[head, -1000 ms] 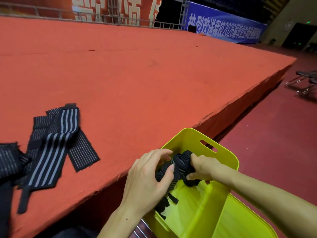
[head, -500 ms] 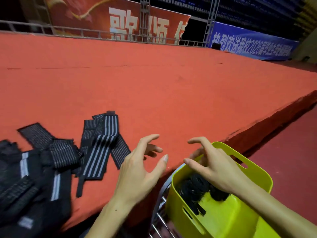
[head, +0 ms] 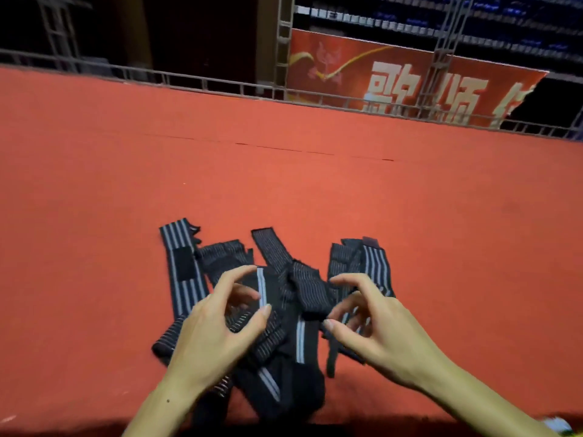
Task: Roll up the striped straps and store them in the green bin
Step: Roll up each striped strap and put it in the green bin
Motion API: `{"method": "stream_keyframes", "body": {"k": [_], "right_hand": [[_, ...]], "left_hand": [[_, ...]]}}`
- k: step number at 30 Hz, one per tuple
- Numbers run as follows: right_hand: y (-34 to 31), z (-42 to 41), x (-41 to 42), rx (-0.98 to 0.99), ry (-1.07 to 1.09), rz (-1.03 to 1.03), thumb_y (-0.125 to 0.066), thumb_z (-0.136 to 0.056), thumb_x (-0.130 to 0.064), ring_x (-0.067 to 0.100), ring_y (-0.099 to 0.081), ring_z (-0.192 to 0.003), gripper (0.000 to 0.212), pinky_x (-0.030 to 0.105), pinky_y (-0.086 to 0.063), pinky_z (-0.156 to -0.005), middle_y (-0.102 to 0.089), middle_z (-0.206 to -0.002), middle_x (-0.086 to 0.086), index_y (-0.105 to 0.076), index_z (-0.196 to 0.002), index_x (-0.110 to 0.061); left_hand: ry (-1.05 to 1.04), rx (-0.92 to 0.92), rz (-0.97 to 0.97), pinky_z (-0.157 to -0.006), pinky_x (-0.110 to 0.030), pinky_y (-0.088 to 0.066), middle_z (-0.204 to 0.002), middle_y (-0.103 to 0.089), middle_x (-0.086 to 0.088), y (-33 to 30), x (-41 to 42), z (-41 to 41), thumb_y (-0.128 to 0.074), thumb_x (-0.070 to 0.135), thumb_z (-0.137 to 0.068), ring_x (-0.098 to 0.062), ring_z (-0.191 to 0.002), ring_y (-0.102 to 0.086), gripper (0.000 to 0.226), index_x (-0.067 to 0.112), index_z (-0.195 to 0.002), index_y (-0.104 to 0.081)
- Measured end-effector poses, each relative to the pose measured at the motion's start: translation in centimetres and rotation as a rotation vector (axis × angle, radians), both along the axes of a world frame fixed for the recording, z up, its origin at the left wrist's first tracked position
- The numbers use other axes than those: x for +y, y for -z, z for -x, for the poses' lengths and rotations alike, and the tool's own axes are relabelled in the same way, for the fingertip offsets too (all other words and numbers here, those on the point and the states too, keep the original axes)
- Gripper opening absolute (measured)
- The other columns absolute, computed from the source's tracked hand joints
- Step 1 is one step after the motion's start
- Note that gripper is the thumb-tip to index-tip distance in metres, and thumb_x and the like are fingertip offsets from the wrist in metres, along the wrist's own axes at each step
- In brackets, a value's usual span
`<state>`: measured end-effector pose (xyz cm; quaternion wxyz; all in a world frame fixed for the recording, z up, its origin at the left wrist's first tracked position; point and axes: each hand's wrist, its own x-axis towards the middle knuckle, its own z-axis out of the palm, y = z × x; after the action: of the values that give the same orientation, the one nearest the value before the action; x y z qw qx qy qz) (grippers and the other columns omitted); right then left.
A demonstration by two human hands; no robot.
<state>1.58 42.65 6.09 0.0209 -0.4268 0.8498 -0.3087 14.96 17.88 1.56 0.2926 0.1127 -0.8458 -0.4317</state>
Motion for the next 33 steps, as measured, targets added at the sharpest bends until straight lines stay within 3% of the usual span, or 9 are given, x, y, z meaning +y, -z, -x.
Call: {"method": "stream_keyframes", "body": {"k": [5, 11, 17, 20, 23, 27, 30, 33], "right_hand": [[1.9, 2.3, -7.2, -0.03, -0.027, -0.027, -0.073, -0.096, -0.049, 0.003, -0.073, -0.083, 0.05, 0.034, -0.058, -0.078, -0.073, -0.103, -0.029, -0.044, -0.137, -0.044], [5.1, 7.7, -9.8, 0.105, 0.113, -0.181, -0.063, -0.096, -0.063, -0.004, -0.069, -0.084, 0.052, 0.035, -0.058, -0.08, -0.069, -0.099, -0.029, -0.037, -0.14, -0.049], [8.5, 12.7, -9.7, 0.218, 0.299, -0.327, -0.046, -0.098, -0.075, 0.014, -0.07, -0.1, 0.068, 0.04, -0.056, -0.078, -0.068, -0.105, -0.013, -0.028, -0.151, -0.036], [9.5, 13.8, -10.6, 0.194, 0.345, -0.379, -0.04, -0.099, -0.077, 0.018, -0.068, -0.09, 0.073, 0.039, -0.052, -0.071, -0.065, -0.095, -0.011, -0.023, -0.154, -0.031], [10.5, 14.9, -11.4, 0.081, 0.336, -0.273, -0.051, -0.099, -0.073, 0.013, -0.065, -0.083, 0.071, 0.038, -0.053, -0.073, -0.061, -0.089, -0.011, -0.027, -0.152, -0.033], [10.9, 15.5, -11.6, -0.119, 0.28, 0.046, -0.076, -0.098, -0.034, 0.006, -0.065, -0.076, 0.057, 0.028, -0.054, -0.078, -0.067, -0.091, -0.011, -0.047, -0.146, -0.028], [10.3, 14.5, -11.2, -0.223, 0.235, 0.236, -0.077, -0.097, -0.016, 0.006, -0.065, -0.064, 0.049, 0.022, -0.051, -0.071, -0.072, -0.087, -0.011, -0.056, -0.139, -0.03], [9.1, 12.8, -10.5, -0.248, 0.158, 0.371, -0.073, -0.1, -0.011, 0.007, -0.063, -0.067, 0.046, 0.022, -0.052, -0.077, -0.07, -0.093, -0.01, -0.057, -0.137, -0.032]], "left_hand": [[-0.117, -0.064, -0.009, -0.086, -0.043, -0.059, -0.108, -0.075, 0.021, 2.0, -6.6, -1.0, -0.081, 0.044, -0.09, -0.006, -0.098, -0.073, 0.055, 0.051, -0.137, -0.053], [-0.055, -0.165, 0.027, -0.084, -0.031, -0.055, -0.112, -0.07, 0.028, 4.3, -9.1, 1.8, -0.074, 0.058, -0.09, 0.001, -0.103, -0.069, 0.055, 0.057, -0.139, -0.047], [0.026, -0.202, 0.094, -0.078, -0.022, -0.05, -0.117, -0.064, 0.033, 5.3, -8.5, 6.5, -0.066, 0.068, -0.091, 0.007, -0.097, -0.063, 0.058, 0.063, -0.143, -0.04], [0.068, -0.221, 0.119, -0.086, -0.023, -0.052, -0.117, -0.064, 0.033, 5.0, -8.0, 8.8, -0.065, 0.069, -0.091, 0.008, -0.107, -0.062, 0.059, 0.063, -0.144, -0.038], [0.093, -0.253, 0.128, -0.088, -0.027, -0.056, -0.112, -0.067, 0.029, 4.9, -7.8, 10.7, -0.065, 0.072, -0.091, 0.005, -0.107, -0.065, 0.06, 0.065, -0.143, -0.037], [0.106, -0.31, 0.156, -0.089, -0.032, -0.057, -0.11, -0.067, 0.029, 4.6, -7.3, 12.2, -0.06, 0.078, -0.09, 0.007, -0.103, -0.064, 0.063, 0.065, -0.146, -0.033], [0.118, -0.367, 0.167, -0.093, -0.034, -0.057, -0.11, -0.068, 0.03, 4.3, -6.6, 13.0, -0.057, 0.08, -0.092, 0.008, -0.104, -0.064, 0.066, 0.063, -0.149, -0.029], [0.14, -0.378, 0.137, -0.093, -0.038, -0.058, -0.111, -0.071, 0.028, 4.0, -5.7, 13.5, -0.052, 0.084, -0.092, 0.004, -0.1, -0.068, 0.065, 0.064, -0.149, -0.028]]}}
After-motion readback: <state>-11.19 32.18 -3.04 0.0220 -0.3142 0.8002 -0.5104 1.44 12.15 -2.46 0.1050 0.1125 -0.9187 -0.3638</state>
